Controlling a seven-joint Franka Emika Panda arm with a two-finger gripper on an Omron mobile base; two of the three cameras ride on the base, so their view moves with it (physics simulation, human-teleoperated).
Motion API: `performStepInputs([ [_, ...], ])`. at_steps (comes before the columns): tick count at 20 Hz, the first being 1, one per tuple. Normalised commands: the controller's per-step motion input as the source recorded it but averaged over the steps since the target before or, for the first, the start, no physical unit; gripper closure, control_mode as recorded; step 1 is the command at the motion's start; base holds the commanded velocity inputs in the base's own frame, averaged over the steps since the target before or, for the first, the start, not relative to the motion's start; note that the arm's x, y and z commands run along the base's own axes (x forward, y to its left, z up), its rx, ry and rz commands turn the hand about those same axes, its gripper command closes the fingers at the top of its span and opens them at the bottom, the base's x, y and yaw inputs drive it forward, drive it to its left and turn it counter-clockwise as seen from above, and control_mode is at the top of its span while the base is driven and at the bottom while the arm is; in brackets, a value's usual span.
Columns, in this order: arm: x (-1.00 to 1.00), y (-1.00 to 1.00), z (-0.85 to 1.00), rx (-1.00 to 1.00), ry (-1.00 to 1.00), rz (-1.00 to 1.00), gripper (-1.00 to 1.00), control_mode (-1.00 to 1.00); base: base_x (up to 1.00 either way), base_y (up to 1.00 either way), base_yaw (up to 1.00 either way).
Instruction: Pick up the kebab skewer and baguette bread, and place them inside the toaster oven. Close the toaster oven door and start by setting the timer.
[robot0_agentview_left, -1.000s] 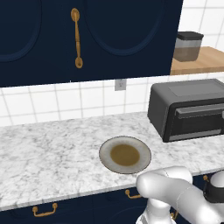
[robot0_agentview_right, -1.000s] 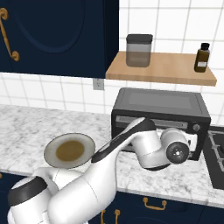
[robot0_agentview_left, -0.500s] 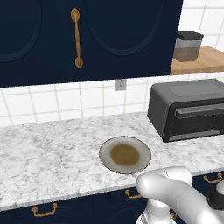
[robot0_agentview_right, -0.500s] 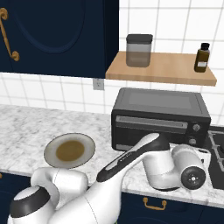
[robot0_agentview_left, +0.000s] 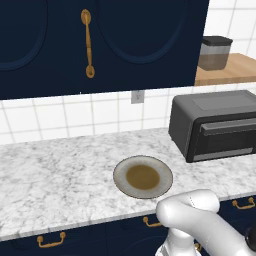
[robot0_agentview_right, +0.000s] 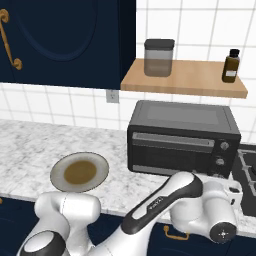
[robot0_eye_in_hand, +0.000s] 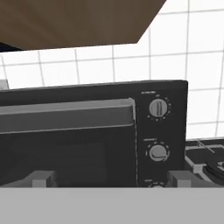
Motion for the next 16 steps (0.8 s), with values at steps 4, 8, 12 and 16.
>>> performStepInputs([
  [4, 0.0, -0.15, -0.17, 0.0, -0.03, 0.0, -1.0, -1.0, 0.0, 0.0, 0.0],
  [8, 0.0, -0.08, -0.2, 0.0, 0.0, 0.0, -1.0, -1.0, 0.0, 0.0, 0.0],
  [12, 0.0, 0.0, -0.24, 0.0, 0.0, 0.0, -1.0, -1.0, 0.0, 0.0, 0.0],
  [16, 0.14, 0.0, -0.05, 0.01, 0.0, 0.0, -1.0, -1.0, 0.0, 0.0, 0.0],
])
